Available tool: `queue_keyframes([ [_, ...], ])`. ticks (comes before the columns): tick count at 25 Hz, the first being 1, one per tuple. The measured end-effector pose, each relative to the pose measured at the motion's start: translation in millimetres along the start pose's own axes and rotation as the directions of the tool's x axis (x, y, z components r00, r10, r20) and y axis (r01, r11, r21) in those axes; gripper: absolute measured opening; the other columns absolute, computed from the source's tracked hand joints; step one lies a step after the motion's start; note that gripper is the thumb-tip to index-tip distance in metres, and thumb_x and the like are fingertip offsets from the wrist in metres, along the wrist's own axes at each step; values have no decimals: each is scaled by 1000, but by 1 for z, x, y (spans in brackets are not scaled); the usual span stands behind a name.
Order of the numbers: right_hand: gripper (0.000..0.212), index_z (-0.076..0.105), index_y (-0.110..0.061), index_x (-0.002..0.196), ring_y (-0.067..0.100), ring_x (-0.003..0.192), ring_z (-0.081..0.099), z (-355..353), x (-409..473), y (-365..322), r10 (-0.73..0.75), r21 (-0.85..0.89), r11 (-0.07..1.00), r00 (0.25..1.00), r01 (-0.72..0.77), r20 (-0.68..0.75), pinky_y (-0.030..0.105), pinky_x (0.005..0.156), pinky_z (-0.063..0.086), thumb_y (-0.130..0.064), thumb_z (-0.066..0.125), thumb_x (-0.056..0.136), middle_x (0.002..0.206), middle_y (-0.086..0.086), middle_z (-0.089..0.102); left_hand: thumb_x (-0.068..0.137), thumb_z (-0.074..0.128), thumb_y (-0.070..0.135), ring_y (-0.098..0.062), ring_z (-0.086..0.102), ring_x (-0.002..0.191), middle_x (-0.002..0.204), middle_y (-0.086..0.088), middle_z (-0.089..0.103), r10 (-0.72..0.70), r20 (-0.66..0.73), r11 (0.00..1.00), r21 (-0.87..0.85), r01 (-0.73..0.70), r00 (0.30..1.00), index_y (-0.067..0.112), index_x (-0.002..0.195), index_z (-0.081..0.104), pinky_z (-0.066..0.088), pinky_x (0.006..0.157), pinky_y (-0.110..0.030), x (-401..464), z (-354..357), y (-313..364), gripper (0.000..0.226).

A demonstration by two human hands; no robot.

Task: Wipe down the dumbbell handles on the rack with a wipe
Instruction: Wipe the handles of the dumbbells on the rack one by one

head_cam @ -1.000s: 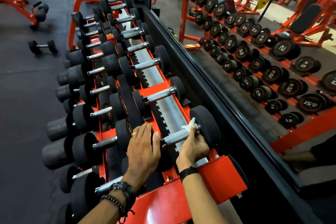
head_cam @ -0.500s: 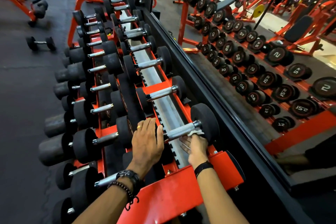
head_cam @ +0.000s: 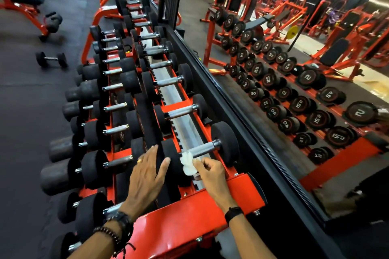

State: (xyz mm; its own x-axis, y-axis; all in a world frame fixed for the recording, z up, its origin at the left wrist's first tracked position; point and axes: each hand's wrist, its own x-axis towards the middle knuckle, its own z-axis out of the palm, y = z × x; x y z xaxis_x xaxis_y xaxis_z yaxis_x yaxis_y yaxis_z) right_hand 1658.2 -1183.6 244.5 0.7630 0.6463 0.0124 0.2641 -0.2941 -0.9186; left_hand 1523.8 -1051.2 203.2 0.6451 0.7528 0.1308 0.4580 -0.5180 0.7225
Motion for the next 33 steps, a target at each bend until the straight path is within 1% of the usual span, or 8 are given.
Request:
queue_keyframes([
  [4,34,64,-5,68,7,58,49,6,-25,-16,-79,82,994,993,72,89,31,56,41,-35,70,84,59,2,56,86,29,59,-34,57,118,128,-11,64,-86,-16,986,145,87,996,8,129,59,46,98,-45,-51,-21,-39,73],
  [7,24,65,-6,72,8,62,52,16,-56,-24,-114,161,983,978,86,174,28,58,42,-29,70,76,62,1,58,83,33,55,-37,62,103,111,-12,68,-200,-76,963,168,210,977,8,119,64,51,83,-46,-110,-37,-53,67],
  [10,14,61,-8,78,19,64,57,34,-84,-23,-130,213,974,955,73,265,43,57,52,-18,69,73,66,13,59,80,31,56,-38,61,107,114,-11,68,-269,-100,940,188,284,958,8,121,64,50,86,-47,-172,-52,-61,72],
  [13,8,59,-5,86,19,61,63,59,-115,-30,-109,315,949,930,-8,352,33,50,55,2,63,87,72,16,63,79,27,59,-33,55,117,126,-6,64,-385,-94,894,210,397,918,13,128,60,45,94,-45,-225,-79,-66,75],
  [17,3,65,-11,90,19,74,65,89,-153,-37,-119,325,946,919,-11,377,34,67,52,-10,62,92,84,18,71,93,52,37,-33,54,118,124,-9,65,-484,-184,828,220,515,856,12,125,61,45,93,-43,-271,-121,-81,41],
  [22,25,66,0,84,22,73,55,108,-167,-54,-96,319,948,945,-9,314,37,66,43,-21,59,97,78,13,64,98,55,31,-35,48,128,133,-14,60,-474,-201,840,188,509,857,11,137,53,42,99,-45,-264,-160,-111,44],
  [27,30,65,-3,81,25,69,59,160,-182,-84,-45,356,934,975,-36,216,42,65,50,-29,62,95,76,14,64,97,50,36,-35,51,122,128,-13,62,-426,-92,880,190,436,900,11,132,56,43,96,-44,-262,-200,-143,43],
  [33,16,62,1,95,21,52,64,229,-205,-97,88,424,894,986,-141,143,30,50,55,-15,61,95,68,15,68,81,33,48,-34,55,112,115,-11,66,-353,17,895,296,333,935,12,118,59,45,89,-43,-247,-257,-202,57],
])
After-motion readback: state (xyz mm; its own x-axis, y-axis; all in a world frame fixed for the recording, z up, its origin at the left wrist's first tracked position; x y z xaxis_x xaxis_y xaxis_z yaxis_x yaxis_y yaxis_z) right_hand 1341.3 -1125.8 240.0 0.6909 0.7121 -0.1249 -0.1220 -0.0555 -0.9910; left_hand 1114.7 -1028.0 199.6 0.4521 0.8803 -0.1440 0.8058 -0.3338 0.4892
